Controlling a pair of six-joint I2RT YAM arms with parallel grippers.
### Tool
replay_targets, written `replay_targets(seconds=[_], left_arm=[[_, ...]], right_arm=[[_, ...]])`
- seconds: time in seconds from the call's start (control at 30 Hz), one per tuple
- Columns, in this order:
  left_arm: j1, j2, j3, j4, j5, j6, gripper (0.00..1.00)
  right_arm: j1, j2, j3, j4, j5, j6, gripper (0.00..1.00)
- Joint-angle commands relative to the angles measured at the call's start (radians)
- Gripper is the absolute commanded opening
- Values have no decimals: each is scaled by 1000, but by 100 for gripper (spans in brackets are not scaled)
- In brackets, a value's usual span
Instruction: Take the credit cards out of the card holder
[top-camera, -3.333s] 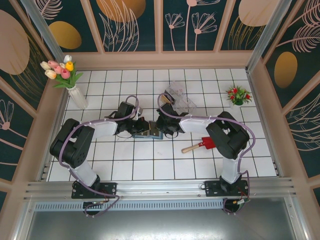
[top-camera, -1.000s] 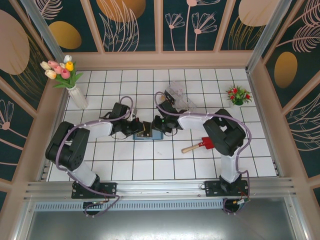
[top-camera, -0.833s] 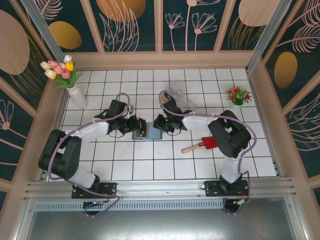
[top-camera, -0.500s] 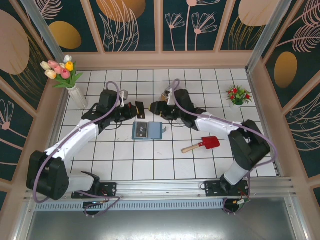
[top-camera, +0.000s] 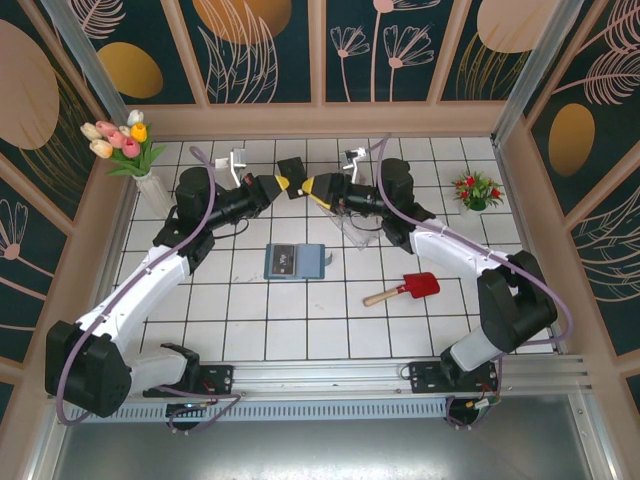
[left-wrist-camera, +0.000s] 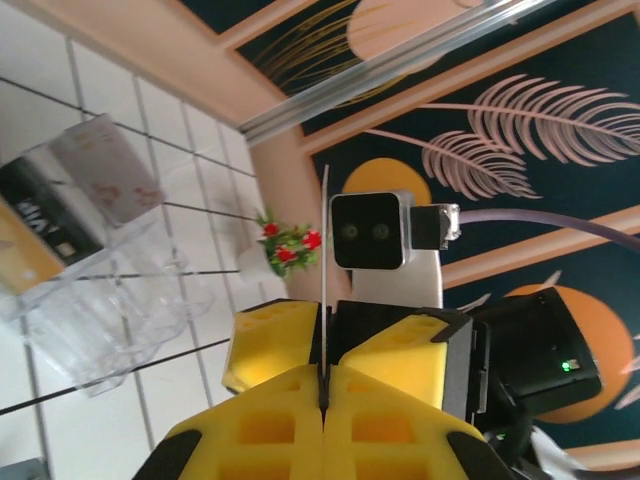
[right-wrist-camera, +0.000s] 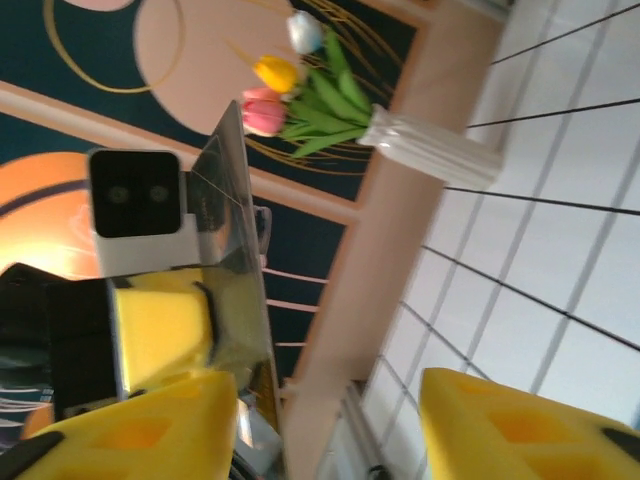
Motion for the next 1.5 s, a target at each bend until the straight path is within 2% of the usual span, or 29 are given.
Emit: replay_targets(seconds=[0.0,0.2,0.37,0.43,0.5,0.63,0.7,0.83,0.93,1.07,1.17,1.3,1.47], left_arm=[[6,-1,5,104,55,-87,3],[6,8,12,149,68,-113,4],[6,38,3,184,85,-118,11],[6,58,6,191,96,-116,12],[6,78,6,218,108,-122,10],[6,105,0,259,137,-128,3],[6,110,-6,264,143,-124,2],[6,114,-11,266,158,-121,2],[6,112,-8,243,155,-100,5],[8,94,5,120,87,-10,26],[8,76,31,-105,-72,129,46],[12,39,-12,-263,-322,208,75],[14,37,-63,-317,-434,242,95]], right_arm=[[-35,10,42,135,-103,45,43],[-54,-17,29,141,-117,43,26],[-74,-7,42,149,-124,48,4],[-80,0,46,151,-131,48,0],[-80,5,44,161,-142,45,0],[-74,22,38,163,-162,40,15],[-69,29,33,163,-163,37,19],[-68,43,32,178,-162,47,21],[-70,50,36,189,-166,45,11],[-80,42,52,58,-138,-63,0],[-91,24,78,-151,-77,-236,0],[-95,0,115,-423,108,-514,0],[-91,-9,150,-581,311,-788,0]])
